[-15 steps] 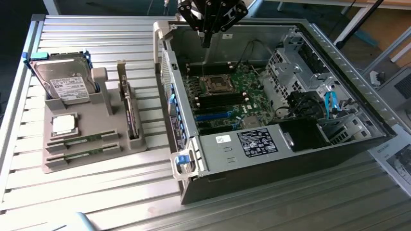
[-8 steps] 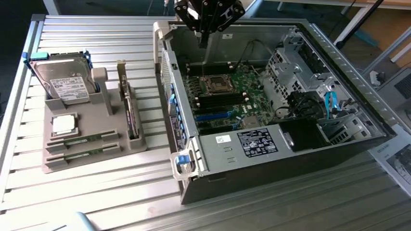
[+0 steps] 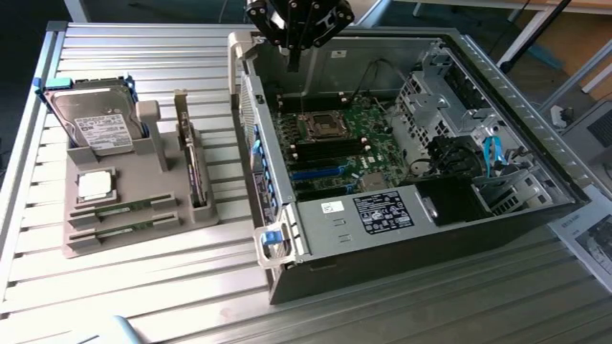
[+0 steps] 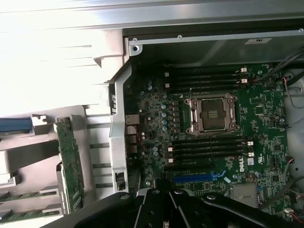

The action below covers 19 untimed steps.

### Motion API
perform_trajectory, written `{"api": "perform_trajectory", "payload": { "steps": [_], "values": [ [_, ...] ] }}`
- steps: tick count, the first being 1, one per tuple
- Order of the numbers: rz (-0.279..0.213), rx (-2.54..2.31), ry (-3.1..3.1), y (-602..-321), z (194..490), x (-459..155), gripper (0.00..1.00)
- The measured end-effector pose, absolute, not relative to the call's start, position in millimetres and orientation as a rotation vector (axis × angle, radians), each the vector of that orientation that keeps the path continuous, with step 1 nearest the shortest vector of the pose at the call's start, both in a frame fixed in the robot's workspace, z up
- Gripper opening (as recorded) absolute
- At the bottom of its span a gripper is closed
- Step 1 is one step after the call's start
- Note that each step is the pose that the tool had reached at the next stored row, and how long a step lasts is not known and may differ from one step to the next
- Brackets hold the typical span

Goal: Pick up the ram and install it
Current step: 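Reach for the ram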

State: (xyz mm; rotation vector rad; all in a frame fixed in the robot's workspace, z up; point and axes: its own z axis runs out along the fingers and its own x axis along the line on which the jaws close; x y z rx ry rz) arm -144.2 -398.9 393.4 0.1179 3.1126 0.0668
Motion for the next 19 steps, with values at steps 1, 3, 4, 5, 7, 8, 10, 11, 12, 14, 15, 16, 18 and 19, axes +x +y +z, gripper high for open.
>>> {"api": "perform_trajectory", "payload": {
  "steps": [1, 3, 4, 5, 7, 8, 10, 11, 12, 14, 15, 16, 18, 19],
  "values": [
    [0.067, 0.118, 3.113, -399, 393, -146, 0.1],
    [0.067, 0.118, 3.113, -399, 393, -151, 0.1],
    [0.067, 0.118, 3.112, -399, 393, -153, 0.1],
    [0.067, 0.118, 3.112, -399, 393, -155, 0.1],
    [0.067, 0.118, 3.112, -399, 393, -160, 0.1],
    [0.067, 0.118, 3.112, -399, 393, -164, 0.1],
    [0.067, 0.118, 3.113, -399, 393, -173, 0.1],
    [0.067, 0.118, 3.113, -399, 393, -176, 0.1],
    [0.067, 0.118, 3.112, -399, 393, -181, 0.1],
    [0.067, 0.118, 3.112, -399, 393, -186, 0.1],
    [0.067, 0.118, 3.112, -399, 393, -188, 0.1],
    [0.067, 0.118, 3.112, -399, 393, -192, 0.1],
    [0.067, 0.118, 3.112, -399, 393, -196, 0.1],
    [0.067, 0.118, 3.112, -399, 393, -199, 0.1]
  ]
}}
